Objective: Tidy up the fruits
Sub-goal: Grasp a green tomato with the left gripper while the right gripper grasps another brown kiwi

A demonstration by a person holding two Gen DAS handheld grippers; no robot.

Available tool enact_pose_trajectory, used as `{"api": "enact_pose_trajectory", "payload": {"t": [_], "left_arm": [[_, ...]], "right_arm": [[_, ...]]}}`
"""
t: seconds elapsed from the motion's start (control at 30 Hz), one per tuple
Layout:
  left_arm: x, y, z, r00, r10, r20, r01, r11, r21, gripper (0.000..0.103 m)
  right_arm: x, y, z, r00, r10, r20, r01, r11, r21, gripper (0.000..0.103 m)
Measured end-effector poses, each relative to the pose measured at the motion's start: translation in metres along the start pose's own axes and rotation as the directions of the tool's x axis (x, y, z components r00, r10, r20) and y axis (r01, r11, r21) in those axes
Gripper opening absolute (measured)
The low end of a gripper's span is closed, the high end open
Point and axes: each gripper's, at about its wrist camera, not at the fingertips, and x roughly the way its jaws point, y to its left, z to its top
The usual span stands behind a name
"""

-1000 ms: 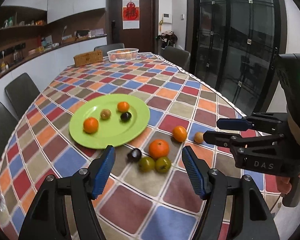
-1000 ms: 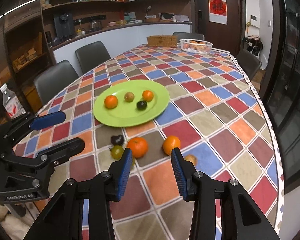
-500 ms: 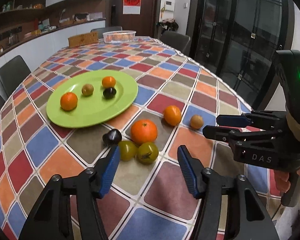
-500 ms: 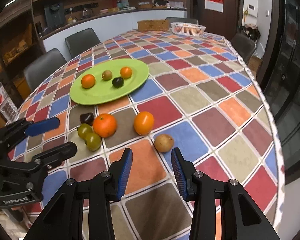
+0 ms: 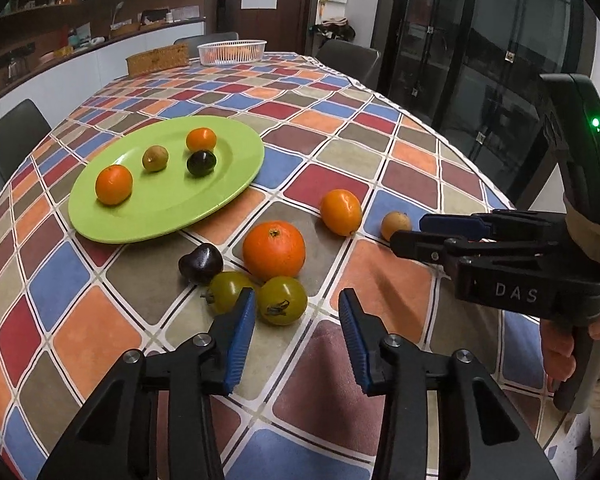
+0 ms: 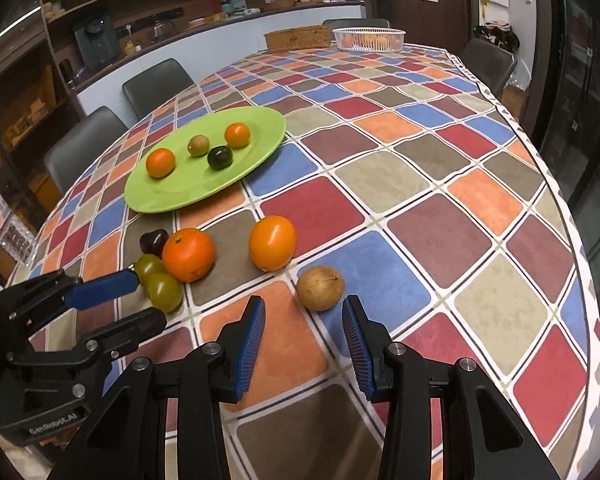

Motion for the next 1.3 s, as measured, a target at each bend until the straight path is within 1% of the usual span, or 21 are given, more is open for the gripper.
{"api": "enact_pose_trajectory", "payload": {"t": [0.2,0.3,0.43,0.5,0.63,0.7,0.77,1.03,1.3], "left_arm": [[0.004,-0.004,0.001,1.000,0.024,-0.004,-0.024,0.999,0.034,0.038],[0.007,-0.003,0.003,1.000,0.025,-0.006,-0.025,0.999,0.029,0.037],[0.012,-0.003,0.006,0.999,0.041,-0.017,-0.040,0.999,0.030,0.033],[0.014,-0.002,0.006,0.999,0.043,-0.024,-0.042,0.999,0.031,0.032],[0.018,-0.001,0.006,0.998,0.042,-0.038,-0.041,0.999,0.026,0.027],[0.018,-0.001,0.005,0.999,0.038,-0.039,-0.037,0.999,0.022,0.027],[0.016,0.000,0.006,0.999,0.029,-0.040,-0.028,0.999,0.019,0.027],[0.005,0.001,0.007,1.000,0.007,-0.015,-0.006,1.000,0.022,0.027],[-0.020,0.002,0.013,0.999,-0.019,0.046,0.018,0.999,0.027,0.027]], "right_arm": [[0.007,-0.002,0.004,1.000,0.006,-0.006,-0.006,1.000,0.005,0.041],[0.011,-0.002,0.006,1.000,-0.001,-0.015,0.001,1.000,0.000,0.040],[0.015,-0.002,0.008,1.000,-0.007,-0.018,0.007,1.000,0.004,0.040],[0.017,-0.003,0.008,1.000,-0.010,-0.021,0.010,1.000,0.005,0.036],[0.022,-0.003,0.009,0.999,-0.019,-0.032,0.019,1.000,0.004,0.033],[0.023,-0.002,0.009,0.999,-0.030,-0.029,0.030,1.000,-0.007,0.030],[0.023,-0.002,0.010,0.999,-0.035,-0.028,0.035,0.999,-0.011,0.029],[0.011,0.007,0.006,1.000,-0.023,-0.013,0.023,1.000,-0.014,0.029],[-0.016,0.024,0.009,0.999,0.002,0.037,-0.001,1.000,-0.027,0.029]]}}
